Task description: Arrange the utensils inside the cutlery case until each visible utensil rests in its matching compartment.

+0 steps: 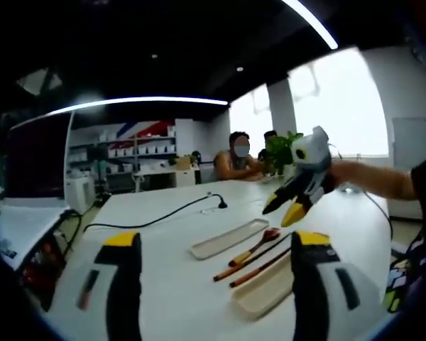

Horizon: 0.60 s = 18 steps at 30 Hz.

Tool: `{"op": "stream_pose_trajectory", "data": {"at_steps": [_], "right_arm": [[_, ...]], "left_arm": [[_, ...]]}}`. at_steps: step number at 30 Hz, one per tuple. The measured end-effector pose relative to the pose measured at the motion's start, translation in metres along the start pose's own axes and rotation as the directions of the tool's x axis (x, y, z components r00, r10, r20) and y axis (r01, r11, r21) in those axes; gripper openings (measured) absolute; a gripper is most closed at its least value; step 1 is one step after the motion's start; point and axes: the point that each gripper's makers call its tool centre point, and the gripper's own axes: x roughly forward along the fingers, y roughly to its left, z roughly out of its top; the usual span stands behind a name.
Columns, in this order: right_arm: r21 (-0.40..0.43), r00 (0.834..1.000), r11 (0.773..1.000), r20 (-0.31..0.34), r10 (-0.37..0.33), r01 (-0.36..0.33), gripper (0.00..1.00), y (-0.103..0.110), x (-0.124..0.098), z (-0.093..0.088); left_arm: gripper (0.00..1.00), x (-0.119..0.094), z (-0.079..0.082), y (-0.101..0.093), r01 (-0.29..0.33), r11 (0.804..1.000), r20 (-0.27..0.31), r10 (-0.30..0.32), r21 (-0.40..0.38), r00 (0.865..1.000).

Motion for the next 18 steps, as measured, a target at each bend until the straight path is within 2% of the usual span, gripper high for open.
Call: {"op": "stream_pose_trajectory", "data": {"at_steps": [6,10,15,18], "right_arm": [[-0.036,0.998,0.999,-0.058,0.018,-0.02,0.27,0.007,0.012,-0.012],[-0.057,0.994,0.997,-0.099,0.051,-0.057,0.27,0.015,0.02,-0.015],[-0.133,0.978,0.988,-0.201,0.05,-0.078,0.26,0.018,0.033,-0.027],[-0.129,0.967,0.986,-0.244,0.07,-0.104,0.24,0.018,0.039,-0.033]], "left_arm": [[0.91,0.0,-0.005,0.003,-0.001,1.0,-0.018,0.001,0.004,1.0],[0.91,0.0,-0.009,0.009,-0.019,1.0,-0.034,0.019,0.012,0.999],[0.91,-0.002,-0.009,0.011,-0.021,1.0,-0.033,0.021,0.011,0.999],[0.91,-0.002,-0.01,0.01,-0.017,1.0,-0.036,0.018,0.014,0.999]]}}
